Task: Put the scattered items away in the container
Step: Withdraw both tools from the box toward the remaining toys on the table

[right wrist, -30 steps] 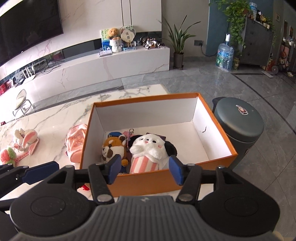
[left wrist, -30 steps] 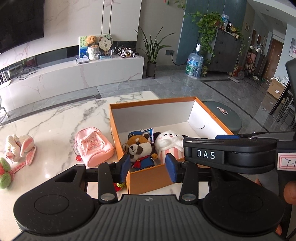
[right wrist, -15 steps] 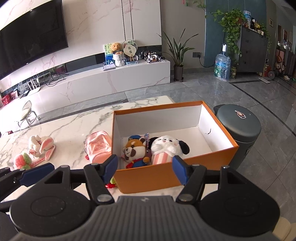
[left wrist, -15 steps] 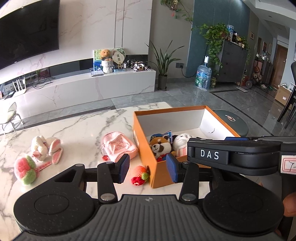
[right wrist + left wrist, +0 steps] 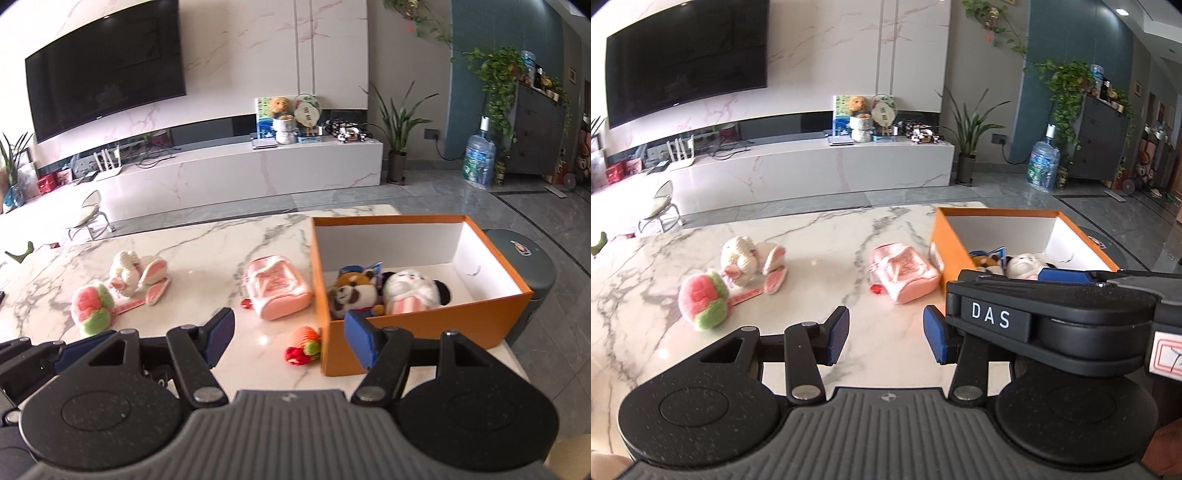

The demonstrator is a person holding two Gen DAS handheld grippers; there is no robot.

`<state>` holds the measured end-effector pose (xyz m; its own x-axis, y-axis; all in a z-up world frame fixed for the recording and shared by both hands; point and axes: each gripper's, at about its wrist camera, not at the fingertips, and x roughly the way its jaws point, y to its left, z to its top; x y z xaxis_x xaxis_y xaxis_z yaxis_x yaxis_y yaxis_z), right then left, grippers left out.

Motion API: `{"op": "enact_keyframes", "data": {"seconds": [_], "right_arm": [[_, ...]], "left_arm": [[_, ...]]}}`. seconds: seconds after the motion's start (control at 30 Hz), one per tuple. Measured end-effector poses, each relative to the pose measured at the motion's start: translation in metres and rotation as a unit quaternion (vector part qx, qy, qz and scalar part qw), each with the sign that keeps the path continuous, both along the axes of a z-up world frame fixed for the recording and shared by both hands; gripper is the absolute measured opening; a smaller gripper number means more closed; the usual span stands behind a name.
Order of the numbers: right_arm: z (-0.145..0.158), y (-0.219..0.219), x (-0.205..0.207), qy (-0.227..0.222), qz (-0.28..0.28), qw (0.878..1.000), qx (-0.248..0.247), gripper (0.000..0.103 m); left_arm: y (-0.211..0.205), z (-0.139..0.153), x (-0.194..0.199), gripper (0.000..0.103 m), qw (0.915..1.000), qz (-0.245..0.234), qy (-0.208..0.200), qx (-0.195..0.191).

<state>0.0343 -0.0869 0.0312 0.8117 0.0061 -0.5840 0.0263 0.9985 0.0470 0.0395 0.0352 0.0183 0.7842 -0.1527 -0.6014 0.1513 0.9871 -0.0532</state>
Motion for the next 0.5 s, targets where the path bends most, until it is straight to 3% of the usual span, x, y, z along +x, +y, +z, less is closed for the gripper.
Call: {"op": "enact_keyframes", "data": {"seconds": [0.5], "right_arm": [[-0.030,0.071,0.025,0.019,0.043,0.999,-0.012,0.074]], "left_arm": [[0.095,-0.031,0.014,0.054,0.9902,0.138,0.018,-0.003]]}}
